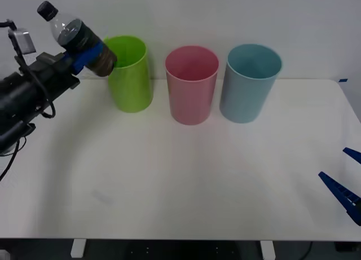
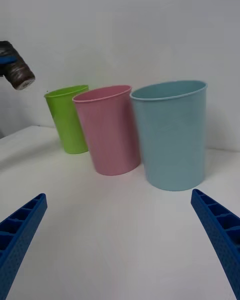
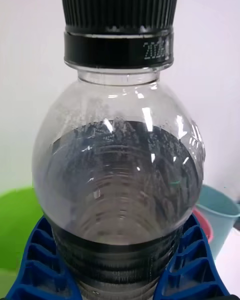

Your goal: Grasp the object on the table and drop it into the matching bin: aluminum can to the light blue bin, PET bottle to the pink bin.

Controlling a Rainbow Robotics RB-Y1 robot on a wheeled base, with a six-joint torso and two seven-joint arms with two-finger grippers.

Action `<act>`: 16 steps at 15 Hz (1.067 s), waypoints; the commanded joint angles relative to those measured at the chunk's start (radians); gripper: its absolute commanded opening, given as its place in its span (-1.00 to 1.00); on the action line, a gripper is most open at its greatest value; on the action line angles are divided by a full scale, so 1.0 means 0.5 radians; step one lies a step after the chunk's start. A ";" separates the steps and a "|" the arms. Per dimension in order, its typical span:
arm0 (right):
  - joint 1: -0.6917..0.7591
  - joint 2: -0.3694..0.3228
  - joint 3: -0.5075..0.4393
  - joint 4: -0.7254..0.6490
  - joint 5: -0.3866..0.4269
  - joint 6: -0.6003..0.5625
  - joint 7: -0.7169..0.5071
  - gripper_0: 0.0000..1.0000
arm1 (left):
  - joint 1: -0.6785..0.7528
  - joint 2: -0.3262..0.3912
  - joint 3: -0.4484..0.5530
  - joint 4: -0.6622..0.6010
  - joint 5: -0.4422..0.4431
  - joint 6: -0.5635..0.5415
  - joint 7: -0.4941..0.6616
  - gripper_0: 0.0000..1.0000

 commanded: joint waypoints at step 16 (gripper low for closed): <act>0.000 0.000 0.000 0.000 0.000 0.000 0.000 1.00 | -0.617 -0.632 -0.056 0.202 -1.044 0.010 0.123 -1.00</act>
